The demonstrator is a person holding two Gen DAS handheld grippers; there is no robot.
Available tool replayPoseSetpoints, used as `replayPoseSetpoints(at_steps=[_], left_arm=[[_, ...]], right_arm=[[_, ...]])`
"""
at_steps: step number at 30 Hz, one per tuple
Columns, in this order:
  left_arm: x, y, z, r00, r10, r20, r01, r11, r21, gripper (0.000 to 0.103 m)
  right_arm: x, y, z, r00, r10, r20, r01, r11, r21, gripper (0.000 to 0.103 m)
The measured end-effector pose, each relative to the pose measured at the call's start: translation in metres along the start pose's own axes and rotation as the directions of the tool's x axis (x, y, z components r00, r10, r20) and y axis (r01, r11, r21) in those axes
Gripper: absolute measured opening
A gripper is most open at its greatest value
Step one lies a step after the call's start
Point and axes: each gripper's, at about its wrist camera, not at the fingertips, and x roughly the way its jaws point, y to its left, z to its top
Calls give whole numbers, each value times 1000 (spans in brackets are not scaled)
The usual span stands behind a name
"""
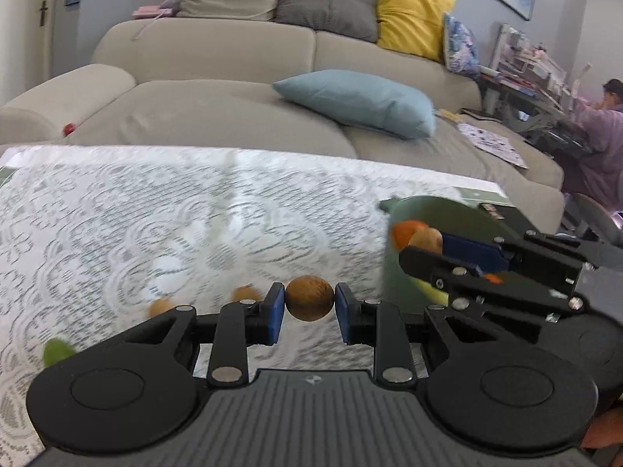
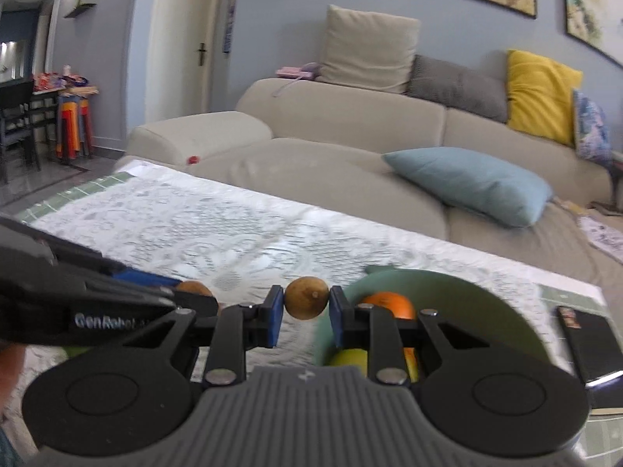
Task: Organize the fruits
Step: 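Carry the brown fruit with the left tool while the right tool carries its fruit over the colander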
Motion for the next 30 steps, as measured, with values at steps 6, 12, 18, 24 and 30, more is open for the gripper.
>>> replayPoseSetpoints(at_steps=[6,12,18,24,30], left_arm=[[7,-32,14,998,-56,0,56,997,45,31],[25,-52,26,994,-111,-21,112,992,51,31],[45,-68,30,993,-104,-54,107,992,60,31],[60,-77,28,991,-104,-84,111,991,75,31],[68,-77,24,988,-103,-113,111,991,72,31]], right_arm=[[-6,-25,-4,995,-98,-8,98,995,13,22],[-3,-46,-10,987,-155,-30,156,987,36,22],[10,-55,-18,978,-189,-86,191,981,18,21],[16,-63,-22,974,-193,-119,197,980,26,21],[20,-63,-25,974,-179,-140,185,983,24,21]])
